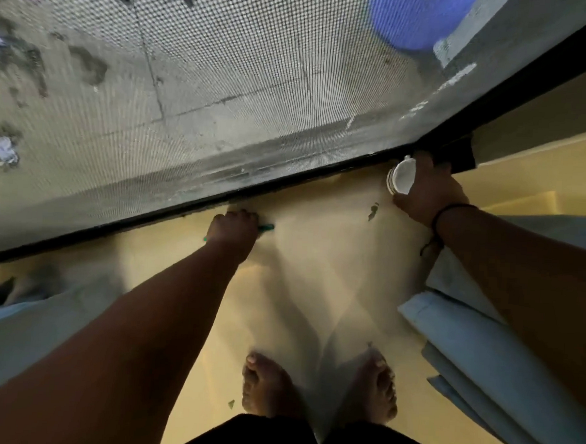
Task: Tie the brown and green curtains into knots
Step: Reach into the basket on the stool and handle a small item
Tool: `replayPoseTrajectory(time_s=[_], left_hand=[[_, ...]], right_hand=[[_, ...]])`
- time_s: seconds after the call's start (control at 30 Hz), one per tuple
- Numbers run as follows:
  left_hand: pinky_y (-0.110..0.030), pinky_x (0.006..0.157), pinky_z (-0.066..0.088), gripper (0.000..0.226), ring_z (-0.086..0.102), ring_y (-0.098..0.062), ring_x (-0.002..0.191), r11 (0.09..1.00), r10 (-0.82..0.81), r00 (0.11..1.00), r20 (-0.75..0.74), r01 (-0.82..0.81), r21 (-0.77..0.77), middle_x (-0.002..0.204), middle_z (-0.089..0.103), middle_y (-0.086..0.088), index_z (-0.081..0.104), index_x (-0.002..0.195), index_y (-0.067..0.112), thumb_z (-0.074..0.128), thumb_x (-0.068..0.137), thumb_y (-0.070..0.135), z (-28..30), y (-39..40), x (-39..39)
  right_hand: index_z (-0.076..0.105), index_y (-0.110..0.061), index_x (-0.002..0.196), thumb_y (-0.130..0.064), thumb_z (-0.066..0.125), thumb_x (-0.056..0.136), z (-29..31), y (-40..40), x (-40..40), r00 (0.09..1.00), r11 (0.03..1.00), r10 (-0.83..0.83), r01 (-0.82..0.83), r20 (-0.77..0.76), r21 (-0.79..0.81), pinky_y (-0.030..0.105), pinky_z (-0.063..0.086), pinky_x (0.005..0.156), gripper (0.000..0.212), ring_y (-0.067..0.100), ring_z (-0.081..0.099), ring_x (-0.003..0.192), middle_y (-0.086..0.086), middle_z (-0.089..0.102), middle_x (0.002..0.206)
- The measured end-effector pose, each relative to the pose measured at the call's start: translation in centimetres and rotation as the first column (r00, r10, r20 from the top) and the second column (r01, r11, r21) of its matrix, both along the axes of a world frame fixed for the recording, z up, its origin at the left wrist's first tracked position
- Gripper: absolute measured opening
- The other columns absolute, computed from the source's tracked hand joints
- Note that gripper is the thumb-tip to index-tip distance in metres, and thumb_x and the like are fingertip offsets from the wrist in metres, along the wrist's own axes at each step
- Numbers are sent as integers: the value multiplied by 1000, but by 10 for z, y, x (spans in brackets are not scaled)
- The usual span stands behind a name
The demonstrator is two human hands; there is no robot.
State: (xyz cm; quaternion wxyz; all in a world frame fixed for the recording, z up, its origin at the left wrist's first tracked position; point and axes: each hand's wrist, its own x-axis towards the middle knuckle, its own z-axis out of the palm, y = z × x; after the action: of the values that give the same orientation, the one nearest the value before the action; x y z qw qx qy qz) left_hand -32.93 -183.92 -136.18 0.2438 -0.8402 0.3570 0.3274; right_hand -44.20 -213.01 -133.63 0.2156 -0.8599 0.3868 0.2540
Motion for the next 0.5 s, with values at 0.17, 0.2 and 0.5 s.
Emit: replayPoseTrajectory(time_s=[0.17, 0.2, 0.5], left_hand=[[-37, 66, 43, 30, 58, -28, 80, 969, 213, 970, -115, -225, -103, 106, 63, -11, 36, 124, 13, 37, 94, 16, 27, 19, -33], [-36, 64, 43, 27, 55, -27, 73, 947, 284, 948, -144, -301, -110, 102, 64, -11, 37, 121, 12, 37, 94, 17, 34, 24, -41], [-33, 67, 45, 25, 62, -34, 87, 608, 692, 604, -395, -783, -131, 100, 66, -14, 48, 107, 11, 50, 92, 31, 165, 48, -139]], right_hand=[[30, -19, 133, -27, 76, 71, 23, 35, -18, 996, 994, 76, -72, -37, 81, 44, 46, 85, 78, 48, 53, 106, 23, 33, 133], [31, -20, 132, -27, 76, 71, 29, 46, -23, 996, 992, 84, -81, -31, 96, 44, 46, 84, 76, 47, 53, 104, 22, 34, 129], [31, -20, 132, -31, 75, 70, 137, 136, -78, 959, 944, 279, -265, -51, 197, 42, 49, 82, 77, 43, 55, 102, 19, 39, 124]])
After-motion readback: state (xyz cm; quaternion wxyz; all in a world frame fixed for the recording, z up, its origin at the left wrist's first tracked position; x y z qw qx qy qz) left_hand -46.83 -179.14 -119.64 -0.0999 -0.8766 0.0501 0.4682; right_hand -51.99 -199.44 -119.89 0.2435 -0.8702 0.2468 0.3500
